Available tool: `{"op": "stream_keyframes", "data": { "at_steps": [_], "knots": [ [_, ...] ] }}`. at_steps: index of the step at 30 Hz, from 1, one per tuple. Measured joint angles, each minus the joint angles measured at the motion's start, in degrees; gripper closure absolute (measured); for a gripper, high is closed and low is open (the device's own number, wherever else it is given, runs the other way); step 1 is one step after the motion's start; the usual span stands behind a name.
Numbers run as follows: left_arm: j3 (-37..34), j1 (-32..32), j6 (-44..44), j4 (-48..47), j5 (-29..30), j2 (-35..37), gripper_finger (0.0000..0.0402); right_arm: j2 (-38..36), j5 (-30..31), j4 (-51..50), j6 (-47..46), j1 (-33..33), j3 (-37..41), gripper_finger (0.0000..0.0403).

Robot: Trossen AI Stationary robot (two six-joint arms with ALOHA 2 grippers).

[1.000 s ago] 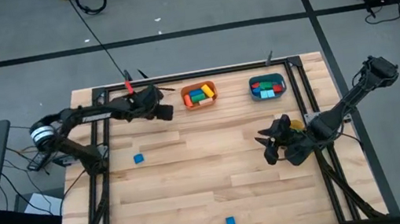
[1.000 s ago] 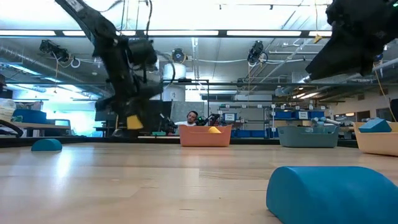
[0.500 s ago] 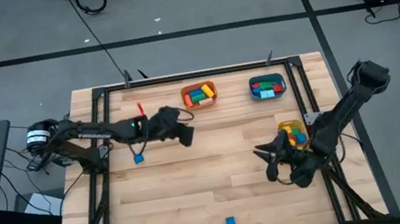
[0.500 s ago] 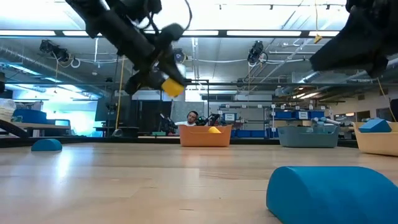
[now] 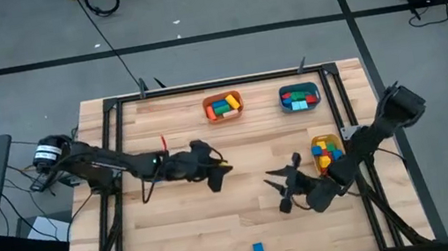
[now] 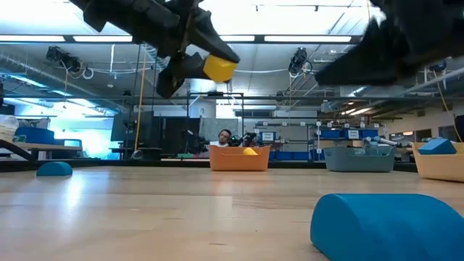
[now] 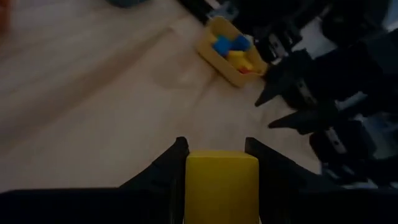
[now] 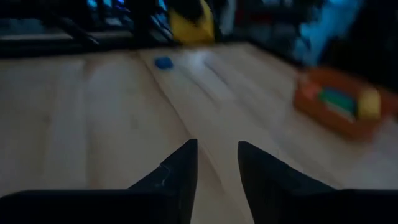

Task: Sort blocks by size
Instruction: Put the yellow cube block into the yellow bin

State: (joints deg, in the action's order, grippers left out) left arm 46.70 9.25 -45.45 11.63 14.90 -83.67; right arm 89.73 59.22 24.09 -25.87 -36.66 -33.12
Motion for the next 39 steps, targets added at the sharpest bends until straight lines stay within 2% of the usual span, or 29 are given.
{"op": "stream_keyframes", "data": {
  "at_steps": [5,10,16,24,27,30,39],
  "knots": [
    [0.0,1.17,-1.18,6.52,-3.25,-3.03,0.0257,3.2,-1.56,16.08,22.04,0.06,-0.86,0.0239],
    [-0.02,1.32,-1.61,13.53,-5.24,-5.84,0.0257,7.29,-3.16,19.55,35.59,0.61,-4.82,0.0194],
    [0.03,1.49,-1.75,18.17,-7.61,-7.95,0.0257,11.66,-0.3,19.61,43.24,2.73,-10.71,0.0135],
    [0.02,2.46,-1.85,20.46,-7.94,-8.64,0.0257,15.93,-1.83,19.61,43.67,7.11,-16.53,0.0093],
    [0.02,2.54,-1.6,20.32,-8.09,-8.64,0.0257,16.22,-2.14,19.21,43.63,7.83,-17.47,0.0096],
    [0.02,2.5,-1.6,20.19,-8.03,-8.64,0.0257,15.8,-1.87,19.29,43.64,8.03,-17.55,0.0116],
    [0.02,2.39,-1.68,20.29,-7.37,-8.64,0.0256,15.96,-1.98,19.08,43.72,7.93,-17.51,0.0243]
  ]
}}
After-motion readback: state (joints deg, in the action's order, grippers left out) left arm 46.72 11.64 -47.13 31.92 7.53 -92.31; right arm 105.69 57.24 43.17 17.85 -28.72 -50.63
